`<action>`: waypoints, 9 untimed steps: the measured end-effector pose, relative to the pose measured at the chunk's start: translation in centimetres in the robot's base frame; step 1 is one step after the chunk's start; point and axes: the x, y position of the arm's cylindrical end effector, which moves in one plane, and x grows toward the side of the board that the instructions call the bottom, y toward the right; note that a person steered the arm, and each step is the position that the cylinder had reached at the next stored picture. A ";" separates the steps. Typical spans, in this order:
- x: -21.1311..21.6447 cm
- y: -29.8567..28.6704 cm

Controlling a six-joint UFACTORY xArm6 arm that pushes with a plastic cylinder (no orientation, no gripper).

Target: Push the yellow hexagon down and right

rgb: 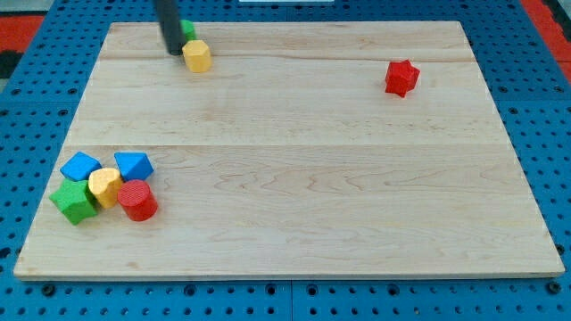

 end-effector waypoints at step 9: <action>1.0 13.4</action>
